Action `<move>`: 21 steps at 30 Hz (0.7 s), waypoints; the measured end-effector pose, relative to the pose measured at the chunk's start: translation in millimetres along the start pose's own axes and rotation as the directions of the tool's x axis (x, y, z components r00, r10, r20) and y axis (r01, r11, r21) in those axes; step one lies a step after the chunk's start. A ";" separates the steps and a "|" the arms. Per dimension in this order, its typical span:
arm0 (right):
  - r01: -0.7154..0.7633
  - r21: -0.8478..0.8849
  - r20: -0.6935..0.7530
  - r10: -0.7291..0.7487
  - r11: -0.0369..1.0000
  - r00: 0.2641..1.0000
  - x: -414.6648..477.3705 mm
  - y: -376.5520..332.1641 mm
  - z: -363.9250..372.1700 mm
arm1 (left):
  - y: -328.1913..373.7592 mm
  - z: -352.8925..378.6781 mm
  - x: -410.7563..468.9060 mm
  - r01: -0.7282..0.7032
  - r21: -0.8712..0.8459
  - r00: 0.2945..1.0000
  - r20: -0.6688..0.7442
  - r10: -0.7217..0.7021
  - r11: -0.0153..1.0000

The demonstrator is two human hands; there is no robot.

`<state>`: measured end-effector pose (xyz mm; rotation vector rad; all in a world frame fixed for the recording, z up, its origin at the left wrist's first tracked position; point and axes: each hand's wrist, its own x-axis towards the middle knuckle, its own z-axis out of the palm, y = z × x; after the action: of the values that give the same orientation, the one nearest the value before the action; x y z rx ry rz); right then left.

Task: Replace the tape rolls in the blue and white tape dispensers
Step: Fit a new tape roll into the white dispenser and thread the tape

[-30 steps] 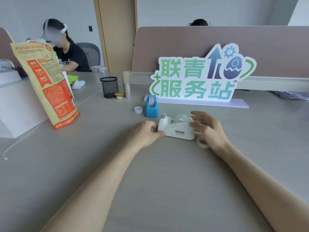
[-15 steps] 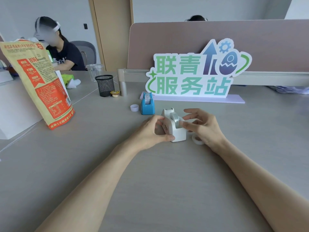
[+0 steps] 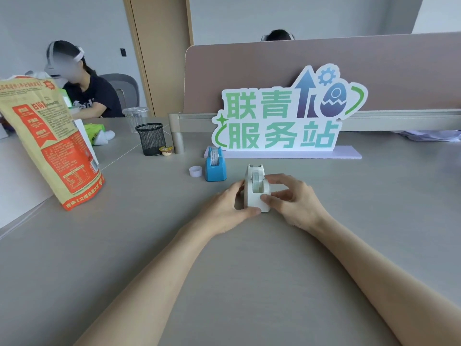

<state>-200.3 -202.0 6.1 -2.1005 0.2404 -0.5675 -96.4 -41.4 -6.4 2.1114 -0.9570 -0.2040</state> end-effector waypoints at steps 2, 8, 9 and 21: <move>-0.028 0.012 0.003 0.028 1.000 1.000 6.6 1.8 -0.4 | 2.0 2.0 8.6 0.023 0.018 1.000 0.010 -0.023 1.000; -0.066 -0.020 -0.013 0.066 0.998 0.998 42.0 10.8 -1.4 | 7.5 9.2 43.3 0.087 0.014 0.996 0.030 -0.087 0.996; -0.078 -0.015 -0.008 0.078 0.997 0.997 49.5 14.2 -1.6 | 7.8 10.1 49.9 0.092 0.019 0.995 0.029 -0.092 0.996; -0.106 -0.055 0.012 0.107 0.993 0.994 89.2 34.7 -1.1 | 4.9 16.3 94.6 0.202 0.127 0.979 -0.051 -0.197 0.971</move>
<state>-121.3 -256.0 5.1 -2.1294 0.3608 -0.4862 -39.8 -118.7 1.7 2.3266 -0.7526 -0.2062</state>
